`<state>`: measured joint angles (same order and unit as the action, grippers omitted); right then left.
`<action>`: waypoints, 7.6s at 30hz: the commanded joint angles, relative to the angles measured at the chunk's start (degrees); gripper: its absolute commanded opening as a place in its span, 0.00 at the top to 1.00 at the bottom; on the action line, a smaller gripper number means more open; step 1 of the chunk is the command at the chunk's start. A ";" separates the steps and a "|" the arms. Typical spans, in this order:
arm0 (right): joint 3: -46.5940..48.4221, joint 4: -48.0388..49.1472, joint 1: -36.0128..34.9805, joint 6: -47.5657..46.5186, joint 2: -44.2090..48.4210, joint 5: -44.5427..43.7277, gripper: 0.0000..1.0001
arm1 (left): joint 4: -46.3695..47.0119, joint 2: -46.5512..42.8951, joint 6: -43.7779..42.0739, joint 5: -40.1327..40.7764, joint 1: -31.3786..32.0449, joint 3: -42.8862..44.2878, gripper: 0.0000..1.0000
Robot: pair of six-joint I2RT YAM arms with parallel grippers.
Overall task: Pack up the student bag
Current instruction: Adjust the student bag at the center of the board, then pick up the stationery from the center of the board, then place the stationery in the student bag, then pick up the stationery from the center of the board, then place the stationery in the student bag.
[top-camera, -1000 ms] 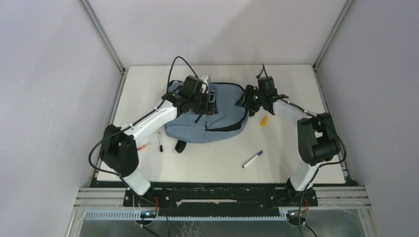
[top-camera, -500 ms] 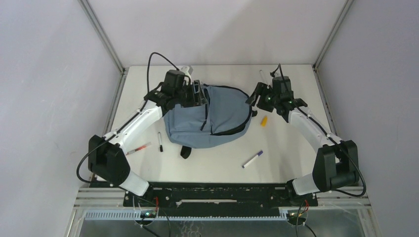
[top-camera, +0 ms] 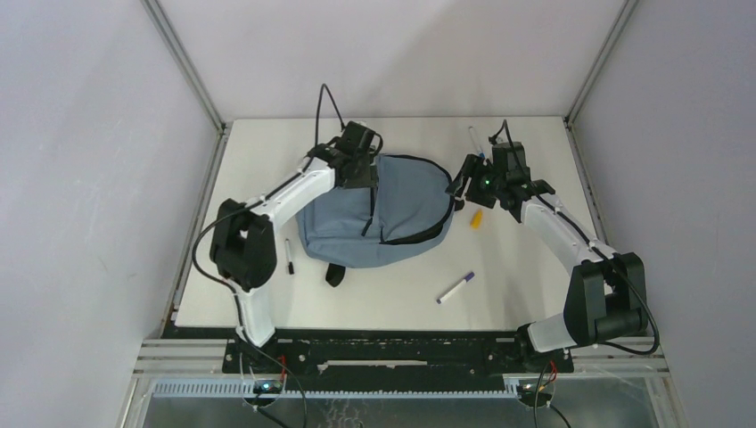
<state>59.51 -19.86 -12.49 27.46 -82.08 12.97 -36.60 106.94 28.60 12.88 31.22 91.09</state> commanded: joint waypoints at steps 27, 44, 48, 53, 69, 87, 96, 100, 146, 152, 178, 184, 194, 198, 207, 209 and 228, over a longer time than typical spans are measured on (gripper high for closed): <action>-1.00 -2.14 6.31 0.04 2.89 -2.50 0.30 | -11.16 2.01 -6.91 5.91 1.89 13.42 1.00; -0.91 -2.77 4.67 2.04 -13.57 -16.10 0.38 | -1.63 -4.55 -4.52 -16.03 -2.13 5.43 1.00; -0.01 -2.40 4.33 2.02 -16.81 -16.30 0.40 | -1.50 -4.80 -4.60 -16.18 -2.13 5.04 1.00; 0.85 -3.18 3.58 2.11 -19.21 -17.04 0.52 | -1.22 -4.67 -4.47 -17.06 -2.22 4.47 1.00; 0.82 -8.46 1.92 0.26 -4.26 -12.34 1.00 | 1.48 -5.44 -6.50 -23.28 -2.28 3.00 1.00; 8.69 0.36 -13.89 3.95 3.82 -1.84 1.00 | 4.23 -6.33 -5.75 -27.87 -2.57 0.20 1.00; 10.16 0.84 -17.40 4.72 2.22 -0.61 1.00 | 4.11 -5.14 -5.24 -28.36 -2.66 1.56 1.00; 10.18 0.76 -18.00 4.56 2.27 -0.12 1.00 | 4.59 -5.47 -4.92 -28.44 -2.66 0.50 1.00; 31.16 -9.88 2.60 -8.26 -21.48 -23.78 0.34 | 8.83 -8.68 -3.17 -35.18 -6.85 -6.66 1.00; 44.40 -15.54 5.74 -13.50 -33.93 -22.94 0.28 | 9.57 -8.08 -3.47 -36.19 -6.88 -8.35 1.00; 80.33 -30.46 9.58 -19.31 -67.50 -18.76 0.29 | 9.60 -7.64 -2.42 -37.20 -6.88 -8.68 1.00; 79.70 -30.37 9.59 -20.30 -68.94 -18.91 0.39 | 9.60 -7.42 -2.15 -37.67 -6.88 -8.74 1.00; 79.54 -29.87 9.38 -20.97 -68.83 -18.61 0.64 | 9.49 -7.29 -2.06 -37.58 -6.88 -8.91 1.00; 77.95 -30.15 8.30 -21.33 -67.48 -21.20 0.90 | 9.51 -6.62 -1.85 -37.82 -6.88 -8.37 1.00; 53.39 -26.81 5.82 -12.79 -47.82 -21.98 1.00 | 9.49 -6.22 -2.95 -36.93 -6.83 -8.05 1.00; 45.18 -23.19 5.81 -11.48 -39.99 -21.48 1.00 | 9.79 -6.29 -3.55 -37.78 -6.88 -8.01 1.00; 9.54 -9.34 -14.86 5.19 1.91 14.36 1.00 | 11.73 -9.10 -3.24 -39.68 -6.88 -9.63 1.00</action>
<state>71.81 -35.62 -23.88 24.01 -79.24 13.91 -27.07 102.00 25.91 -23.94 24.45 83.18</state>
